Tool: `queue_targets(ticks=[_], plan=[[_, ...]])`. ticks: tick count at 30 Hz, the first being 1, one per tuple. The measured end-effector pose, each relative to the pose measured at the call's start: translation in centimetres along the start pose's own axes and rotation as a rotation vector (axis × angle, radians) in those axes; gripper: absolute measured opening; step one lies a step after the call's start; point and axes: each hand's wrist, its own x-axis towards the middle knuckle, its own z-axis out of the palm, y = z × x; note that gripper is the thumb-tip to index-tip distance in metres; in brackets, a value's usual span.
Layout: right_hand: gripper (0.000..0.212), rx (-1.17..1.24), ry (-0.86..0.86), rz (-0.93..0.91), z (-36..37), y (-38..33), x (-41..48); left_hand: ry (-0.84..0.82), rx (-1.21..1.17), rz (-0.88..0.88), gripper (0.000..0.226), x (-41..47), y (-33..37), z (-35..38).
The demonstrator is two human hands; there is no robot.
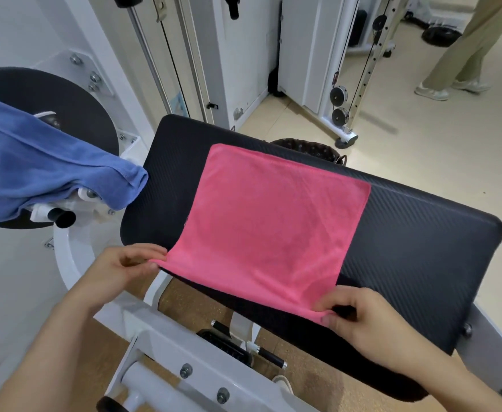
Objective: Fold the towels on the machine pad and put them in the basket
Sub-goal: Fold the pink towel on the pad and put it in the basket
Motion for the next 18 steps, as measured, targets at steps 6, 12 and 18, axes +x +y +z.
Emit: queue_targets(ticks=[6,12,18], plan=[[0.027,0.565,0.227,0.170,-4.0,-2.7,1.5,0.090,-0.109,0.132,0.018,3.9,5.3,-0.8],[0.021,0.489,0.538,0.136,-7.7,-3.9,4.9,0.223,-0.167,0.171,0.016,10.0,10.5,1.7],[0.011,0.106,0.727,0.129,-9.4,-3.4,8.7,0.315,-0.075,0.265,0.016,15.2,12.1,3.2]])
